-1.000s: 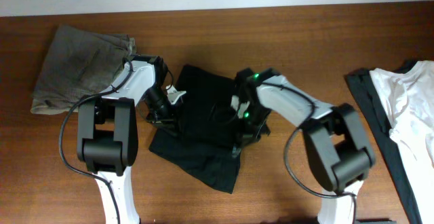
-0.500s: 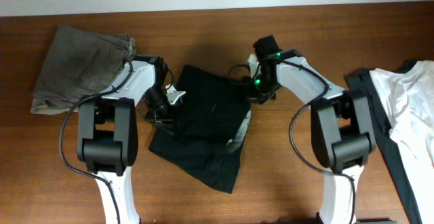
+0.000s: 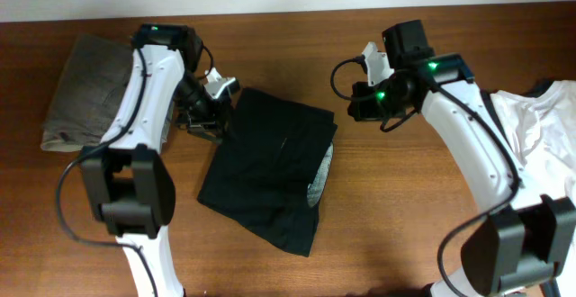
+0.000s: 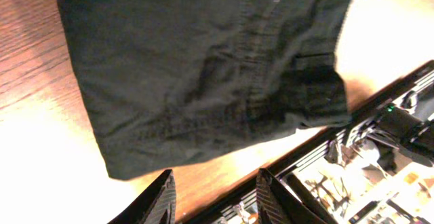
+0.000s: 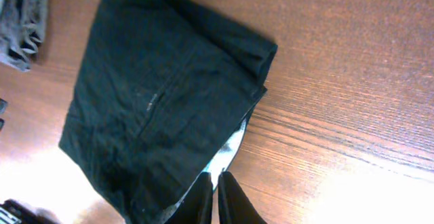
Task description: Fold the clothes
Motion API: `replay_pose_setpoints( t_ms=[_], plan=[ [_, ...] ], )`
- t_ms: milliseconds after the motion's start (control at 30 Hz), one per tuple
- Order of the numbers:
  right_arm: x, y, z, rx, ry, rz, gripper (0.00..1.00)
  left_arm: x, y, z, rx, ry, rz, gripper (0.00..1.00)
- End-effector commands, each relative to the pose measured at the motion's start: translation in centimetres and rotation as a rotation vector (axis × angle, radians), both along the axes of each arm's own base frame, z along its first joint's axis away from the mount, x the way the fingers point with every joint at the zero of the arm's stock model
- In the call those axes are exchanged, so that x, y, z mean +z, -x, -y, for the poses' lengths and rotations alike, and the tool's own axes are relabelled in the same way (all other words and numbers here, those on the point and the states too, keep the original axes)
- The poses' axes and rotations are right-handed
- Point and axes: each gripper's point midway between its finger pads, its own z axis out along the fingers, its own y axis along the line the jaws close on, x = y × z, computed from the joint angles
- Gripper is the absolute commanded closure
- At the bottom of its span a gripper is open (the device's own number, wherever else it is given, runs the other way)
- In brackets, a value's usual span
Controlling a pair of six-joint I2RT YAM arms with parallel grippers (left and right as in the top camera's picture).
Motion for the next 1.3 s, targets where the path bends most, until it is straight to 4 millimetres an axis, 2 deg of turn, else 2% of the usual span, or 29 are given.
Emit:
replay_pose_setpoints(
  t_ms=[0,67,100,133,167,233,333,400,500,567,667,800,900,933,1067,1133,1167,1233,1267],
  plan=[
    [1.8,1.2,-0.4,0.030,-0.019,0.022,0.90,7.9,1.2,-0.6,0.026,-0.002,0.229,0.60],
    [1.7,1.5,-0.4,0.032,-0.024,0.005,0.90,10.8,2.7,-3.3,0.092,-0.154,0.334,0.55],
    [1.7,1.6,-0.6,0.036,-0.033,0.001,0.87,12.3,4.3,-4.6,0.160,-0.219,0.376,0.34],
    [1.7,1.6,-0.6,0.036,-0.033,0.001,0.85,12.9,6.2,-5.2,0.206,-0.242,0.388,0.01],
    [1.7,1.6,-0.6,0.036,-0.033,0.001,0.84,12.6,7.7,-5.8,0.245,-0.269,0.374,0.01],
    [1.7,1.7,-0.8,0.044,-0.033,0.001,0.67,9.6,10.3,-6.0,0.383,-0.292,0.295,0.01],
    [1.7,2.0,-2.1,0.089,-0.031,0.012,0.46,4.4,11.3,-2.0,0.499,-0.077,0.154,0.01],
    [1.4,2.4,-3.8,0.132,-0.032,0.016,0.42,0.3,12.2,1.0,0.553,0.092,0.019,0.01],
    [0.7,2.8,-5.4,0.175,-0.029,0.007,0.42,-3.7,13.9,2.0,0.693,0.127,-0.123,0.01],
    [0.0,3.0,-5.9,0.192,-0.018,-0.008,0.41,-5.9,13.8,2.3,0.814,0.136,-0.172,0.01],
    [-1.3,2.8,-6.0,0.191,-0.010,-0.040,0.41,-7.3,12.7,2.4,0.977,0.144,-0.209,0.01],
    [-3.1,2.6,-5.8,0.186,0.016,-0.079,0.42,-9.3,12.9,1.3,1.152,0.055,-0.259,0.01],
    [-3.4,2.5,-5.9,0.186,0.017,-0.085,0.44,-10.3,12.9,0.7,1.186,0.031,-0.236,0.01],
    [-3.4,2.5,-5.9,0.190,0.017,-0.082,0.46,-10.9,12.4,0.4,1.194,0.034,-0.194,0.01],
    [-3.4,2.5,-5.9,0.193,0.018,-0.080,0.47,-11.7,10.9,0.7,1.202,0.121,-0.105,0.00],
    [-3.4,2.4,-5.9,0.193,0.018,-0.080,0.47,-11.8,9.9,0.6,1.204,0.156,-0.041,0.01],
    [-3.4,2.4,-5.9,0.193,0.018,-0.079,0.47,-11.8,9.0,0.3,1.210,0.170,0.009,0.05],
    [-3.5,2.4,-5.7,0.192,0.029,-0.075,0.47,-11.9,7.6,0.0,1.217,0.196,0.083,0.46],
    [-3.6,2.2,-5.5,0.188,0.040,-0.071,0.47,-12.1,7.1,0.0,1.218,0.201,0.097,0.60]
  ],
)
